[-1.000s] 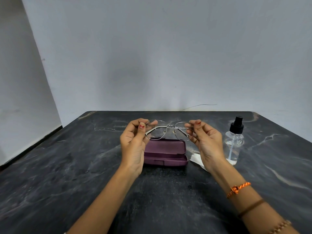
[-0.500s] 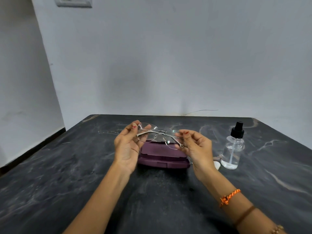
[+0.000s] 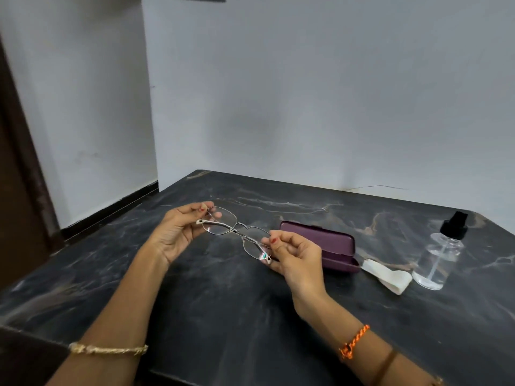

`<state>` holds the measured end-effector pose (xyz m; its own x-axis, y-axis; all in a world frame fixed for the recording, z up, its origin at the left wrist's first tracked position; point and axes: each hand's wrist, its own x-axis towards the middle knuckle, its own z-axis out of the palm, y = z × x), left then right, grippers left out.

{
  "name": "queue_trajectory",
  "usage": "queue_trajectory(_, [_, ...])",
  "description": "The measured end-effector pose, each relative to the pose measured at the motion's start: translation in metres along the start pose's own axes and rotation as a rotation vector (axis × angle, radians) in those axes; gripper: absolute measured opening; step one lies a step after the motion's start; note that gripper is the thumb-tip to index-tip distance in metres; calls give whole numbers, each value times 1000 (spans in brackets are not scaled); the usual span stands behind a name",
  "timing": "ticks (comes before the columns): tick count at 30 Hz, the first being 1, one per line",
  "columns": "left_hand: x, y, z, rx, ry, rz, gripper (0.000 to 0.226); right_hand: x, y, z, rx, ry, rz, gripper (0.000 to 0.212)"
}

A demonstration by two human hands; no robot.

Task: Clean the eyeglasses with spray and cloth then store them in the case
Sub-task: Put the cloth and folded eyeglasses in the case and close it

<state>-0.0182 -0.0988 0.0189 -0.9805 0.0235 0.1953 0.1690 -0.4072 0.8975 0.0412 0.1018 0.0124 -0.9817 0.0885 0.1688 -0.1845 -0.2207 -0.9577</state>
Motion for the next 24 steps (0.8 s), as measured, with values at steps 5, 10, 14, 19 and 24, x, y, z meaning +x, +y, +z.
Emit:
queue_trajectory(5, [3, 1, -4, -16, 60, -90, 23, 5, 13, 2, -190, 30, -55, 12])
queue_trajectory(10, [8, -8, -2, 99, 176, -232, 21, 7, 21, 1, -379, -11, -104, 18])
queue_trajectory(14, [13, -12, 2, 161, 306, -251, 16, 9, 21, 0, -506, -58, -165, 29])
queue_trajectory(19, [14, -19, 9, 439, 368, -203, 15, 12, 22, -4, -596, -80, -180, 41])
queue_trajectory(24, [16, -24, 5, 603, 386, -142, 23, 7, 21, -3, -734, -77, -261, 42])
